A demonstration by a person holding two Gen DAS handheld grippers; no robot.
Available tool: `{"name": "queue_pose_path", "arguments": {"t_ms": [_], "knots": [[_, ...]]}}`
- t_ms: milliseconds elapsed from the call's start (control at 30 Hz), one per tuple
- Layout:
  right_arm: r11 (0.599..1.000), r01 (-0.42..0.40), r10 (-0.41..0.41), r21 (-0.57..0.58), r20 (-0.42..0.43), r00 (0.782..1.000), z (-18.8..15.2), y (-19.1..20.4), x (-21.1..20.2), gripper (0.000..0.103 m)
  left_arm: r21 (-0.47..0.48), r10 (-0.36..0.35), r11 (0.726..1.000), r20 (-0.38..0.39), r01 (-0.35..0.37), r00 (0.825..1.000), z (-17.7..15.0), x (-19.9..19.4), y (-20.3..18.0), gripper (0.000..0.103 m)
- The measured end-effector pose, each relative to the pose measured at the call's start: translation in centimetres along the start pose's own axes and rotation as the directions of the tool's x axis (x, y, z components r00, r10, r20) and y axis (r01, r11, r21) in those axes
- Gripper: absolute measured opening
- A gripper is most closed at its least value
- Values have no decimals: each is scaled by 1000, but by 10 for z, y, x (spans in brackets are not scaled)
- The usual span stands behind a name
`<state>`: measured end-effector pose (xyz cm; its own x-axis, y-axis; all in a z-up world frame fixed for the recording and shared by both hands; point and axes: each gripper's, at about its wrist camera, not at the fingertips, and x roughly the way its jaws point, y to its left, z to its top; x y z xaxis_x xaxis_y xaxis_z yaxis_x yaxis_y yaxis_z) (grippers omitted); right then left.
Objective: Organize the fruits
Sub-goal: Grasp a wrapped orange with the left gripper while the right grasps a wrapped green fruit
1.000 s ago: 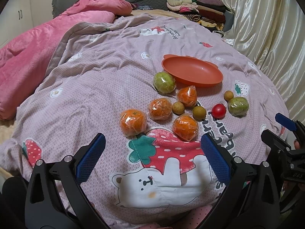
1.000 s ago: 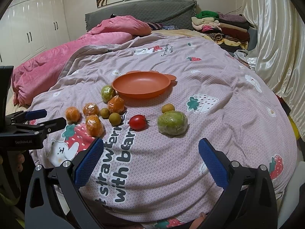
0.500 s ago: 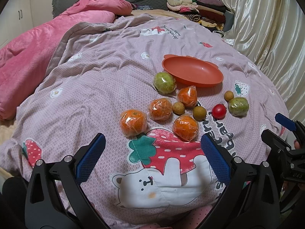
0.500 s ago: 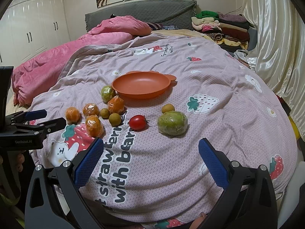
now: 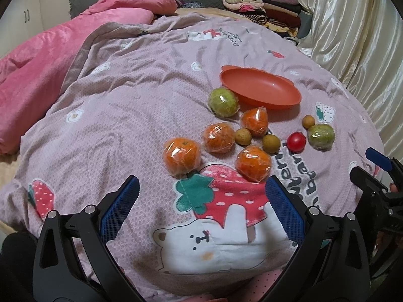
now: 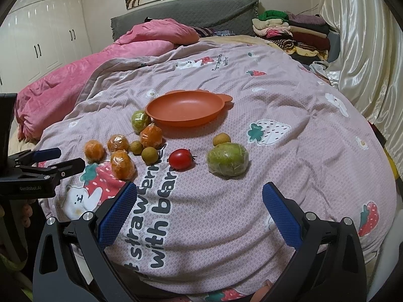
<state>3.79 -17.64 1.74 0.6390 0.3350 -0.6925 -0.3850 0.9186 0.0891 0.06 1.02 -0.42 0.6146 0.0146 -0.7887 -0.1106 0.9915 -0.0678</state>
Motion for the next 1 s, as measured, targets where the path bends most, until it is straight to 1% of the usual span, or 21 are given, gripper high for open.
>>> {"name": "queue_pose_path", "arguments": {"t_ms": [167, 333, 433, 500, 533, 567, 700, 767, 800, 867, 1000], "knots": [[1000, 3, -3, 6, -5, 1000, -1, -2, 5, 99, -28, 2, 1000, -24, -2, 1000, -1, 8, 13, 94], [1000, 8, -8, 17, -10, 1000, -1, -11, 11, 99, -45, 11, 999, -54, -13, 998, 6, 21, 29, 94], [1000, 15, -15, 25, -14, 1000, 0, -16, 15, 99, -20, 39, 999, -62, -40, 997, 9, 28, 33, 94], [999, 16, -16, 29, -15, 1000, 2, -21, 17, 99, -5, 21, 1000, -60, -21, 998, 12, 30, 32, 93], [999, 15, -15, 30, -16, 1000, 3, -23, 18, 99, 1, 22, 1000, -60, -22, 998, 14, 32, 31, 89], [999, 22, -22, 33, -25, 999, 5, -26, 22, 99, 16, 24, 1000, -61, -23, 998, 16, 34, 29, 82], [999, 27, -25, 37, -44, 999, 11, -36, 32, 99, 43, 12, 999, -86, -9, 996, 22, 47, 26, 61], [999, 36, -34, 27, -53, 998, 13, -40, 38, 99, 41, -1, 999, -101, 6, 995, 25, 55, 27, 51], [999, 46, -45, 24, -61, 997, 14, -42, 42, 99, 42, -4, 999, -104, 8, 995, 25, 58, 27, 49], [999, 39, -38, 18, -73, 997, 16, -47, 48, 99, 58, -25, 998, -103, 31, 994, 26, 61, 25, 37], [999, 32, -30, 15, -98, 995, 20, -50, 61, 98, 70, -38, 996, -112, 46, 993, 27, 66, 24, 35]]}}
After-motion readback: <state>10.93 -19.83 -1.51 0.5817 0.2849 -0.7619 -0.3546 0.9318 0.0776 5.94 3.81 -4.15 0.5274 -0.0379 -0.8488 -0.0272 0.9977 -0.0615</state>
